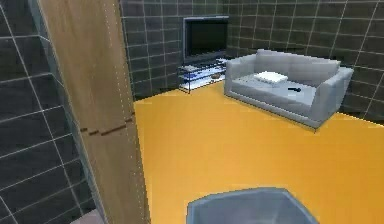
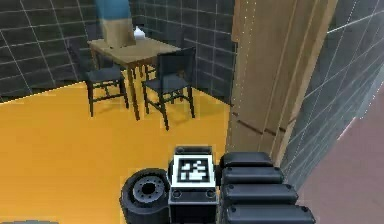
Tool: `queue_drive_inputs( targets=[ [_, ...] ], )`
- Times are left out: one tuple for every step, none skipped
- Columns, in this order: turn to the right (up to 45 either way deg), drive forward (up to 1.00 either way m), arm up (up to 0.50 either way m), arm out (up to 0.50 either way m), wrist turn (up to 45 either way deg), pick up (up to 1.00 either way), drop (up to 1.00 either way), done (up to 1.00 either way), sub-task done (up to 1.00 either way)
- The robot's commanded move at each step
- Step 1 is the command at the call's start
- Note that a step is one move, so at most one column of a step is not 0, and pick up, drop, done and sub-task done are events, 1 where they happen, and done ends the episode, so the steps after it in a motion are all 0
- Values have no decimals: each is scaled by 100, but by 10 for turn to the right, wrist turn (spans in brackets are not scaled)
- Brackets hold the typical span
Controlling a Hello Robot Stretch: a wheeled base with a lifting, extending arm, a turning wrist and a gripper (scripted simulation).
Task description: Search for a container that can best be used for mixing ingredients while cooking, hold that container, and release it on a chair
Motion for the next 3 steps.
queue_drive_inputs(
  targets=[
    [420, 0, 0, 0, 0, 0, 0, 0, 0],
    [0, 40, 0, 0, 0, 0, 0, 0, 0],
    [240, 0, 0, 0, 0, 0, 0, 0, 0]
  ],
)
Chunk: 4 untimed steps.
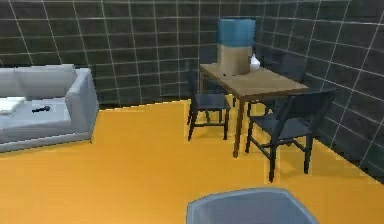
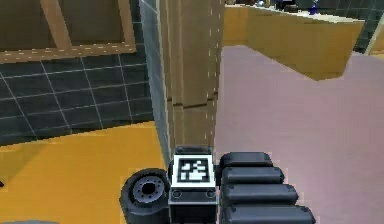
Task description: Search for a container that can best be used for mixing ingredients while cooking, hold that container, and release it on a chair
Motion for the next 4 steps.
queue_drive_inputs(
  targets=[
    [0, 100, 0, 0, 0, 0, 0, 0, 0],
    [30, 0, 0, 0, 0, 0, 0, 0, 0],
    [0, 75, 0, 0, 0, 0, 0, 0, 0],
    [90, 0, 0, 0, 0, 0, 0, 0, 0]
  ],
)
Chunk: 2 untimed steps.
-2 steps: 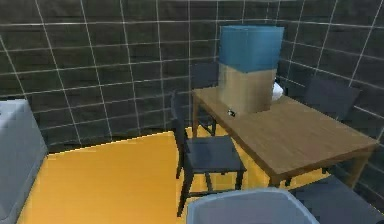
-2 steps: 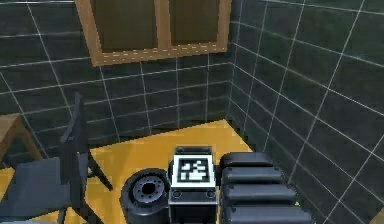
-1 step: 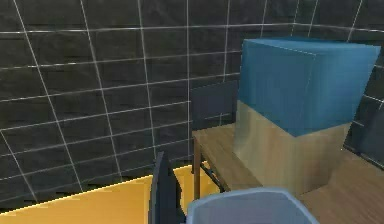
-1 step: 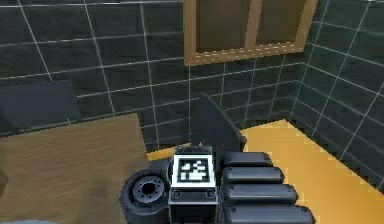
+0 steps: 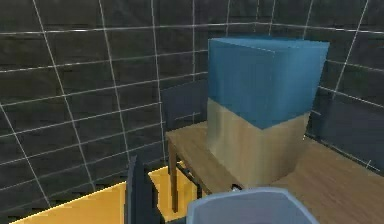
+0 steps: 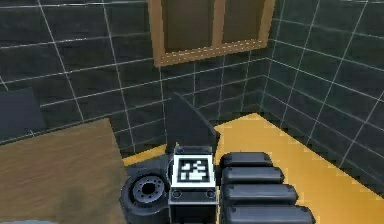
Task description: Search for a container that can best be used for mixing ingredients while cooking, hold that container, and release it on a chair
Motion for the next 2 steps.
queue_drive_inputs(
  targets=[
    [-120, 0, 0, 0, 0, 0, 0, 0, 0],
    [120, 0, 0, 0, 0, 0, 0, 0, 0]
  ],
)
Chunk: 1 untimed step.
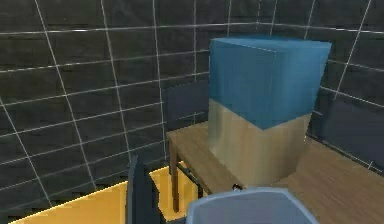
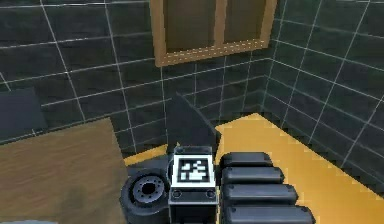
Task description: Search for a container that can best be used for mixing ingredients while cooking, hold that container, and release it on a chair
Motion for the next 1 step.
queue_drive_inputs(
  targets=[
    [-120, 0, 0, 0, 0, 0, 0, 0, 0]
  ],
)
